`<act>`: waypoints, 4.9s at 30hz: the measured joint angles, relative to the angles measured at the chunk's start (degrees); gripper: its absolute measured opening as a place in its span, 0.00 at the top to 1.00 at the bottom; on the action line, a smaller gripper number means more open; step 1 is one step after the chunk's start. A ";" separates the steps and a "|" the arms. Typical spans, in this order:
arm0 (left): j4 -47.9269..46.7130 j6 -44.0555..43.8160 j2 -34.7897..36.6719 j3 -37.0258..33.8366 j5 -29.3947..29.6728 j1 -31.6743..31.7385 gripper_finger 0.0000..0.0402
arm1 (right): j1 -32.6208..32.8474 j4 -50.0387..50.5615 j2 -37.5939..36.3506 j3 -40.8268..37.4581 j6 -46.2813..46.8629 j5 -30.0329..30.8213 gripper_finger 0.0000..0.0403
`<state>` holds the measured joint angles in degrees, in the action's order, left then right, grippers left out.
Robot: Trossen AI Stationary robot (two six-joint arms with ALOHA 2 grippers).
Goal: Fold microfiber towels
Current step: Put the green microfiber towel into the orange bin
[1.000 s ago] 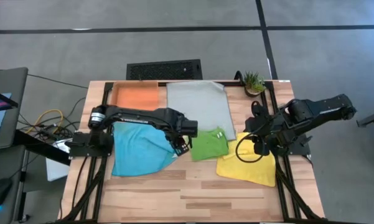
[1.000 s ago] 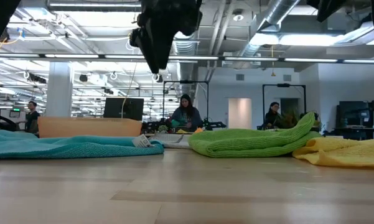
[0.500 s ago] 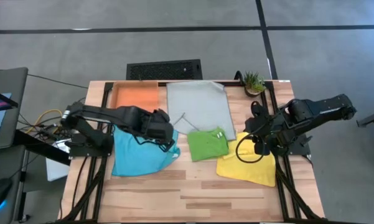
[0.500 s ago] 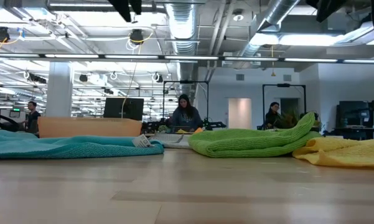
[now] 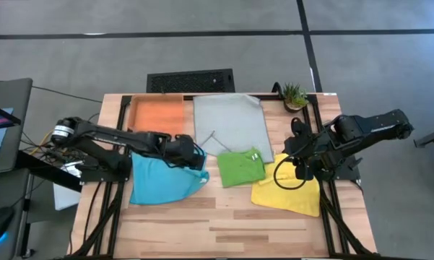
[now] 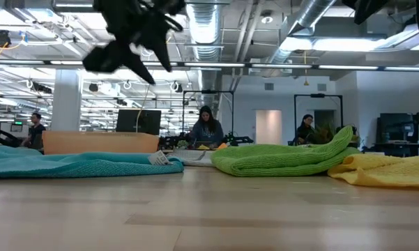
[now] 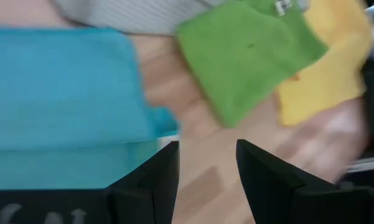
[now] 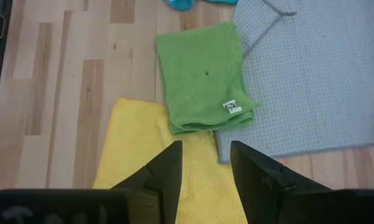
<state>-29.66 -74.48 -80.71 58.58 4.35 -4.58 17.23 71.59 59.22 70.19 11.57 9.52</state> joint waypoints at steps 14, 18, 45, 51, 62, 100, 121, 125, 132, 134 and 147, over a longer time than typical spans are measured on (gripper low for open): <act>33.31 -3.94 -16.89 -8.54 -4.90 3.49 0.62 | -1.73 -0.48 -0.02 0.02 1.92 0.00 0.61; 35.84 -1.69 -22.69 -5.54 -7.34 4.51 0.62 | -3.25 -0.42 -0.04 0.02 1.95 0.00 0.61; 38.33 -3.10 -28.98 -3.07 -3.36 6.06 0.62 | -4.70 0.00 0.00 0.01 1.44 -0.01 0.61; 39.84 -3.01 -29.83 -3.07 -2.17 6.38 0.62 | -4.70 0.00 0.00 0.02 1.42 0.00 0.61; 41.88 -2.32 -30.23 -3.11 1.71 6.52 0.63 | -4.70 0.00 0.00 0.01 1.36 0.00 0.61; 39.62 10.15 -27.02 5.22 -4.51 6.34 1.00 | -4.70 0.20 0.00 0.01 1.36 0.00 0.61; 5.98 15.43 -10.17 15.97 9.58 7.17 1.00 | -4.70 0.17 -0.02 0.02 -2.06 0.04 0.61; 2.45 15.36 -6.04 15.98 12.16 8.30 1.00 | -4.70 -0.08 -0.01 0.02 -3.85 0.07 0.61; -5.00 16.37 0.52 15.99 14.54 12.16 1.00 | -4.70 -0.48 -0.01 0.02 -6.09 0.07 0.61; -6.67 17.11 2.37 15.99 14.57 13.73 1.00 | -4.70 -0.50 0.00 0.01 -6.12 0.55 0.61; -19.58 30.45 12.36 15.97 7.97 32.39 1.00 | -8.63 -11.17 0.45 0.02 -6.79 3.49 0.61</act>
<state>-49.24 -44.03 -68.35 74.54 12.32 27.81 8.61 60.42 59.67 70.22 4.78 13.01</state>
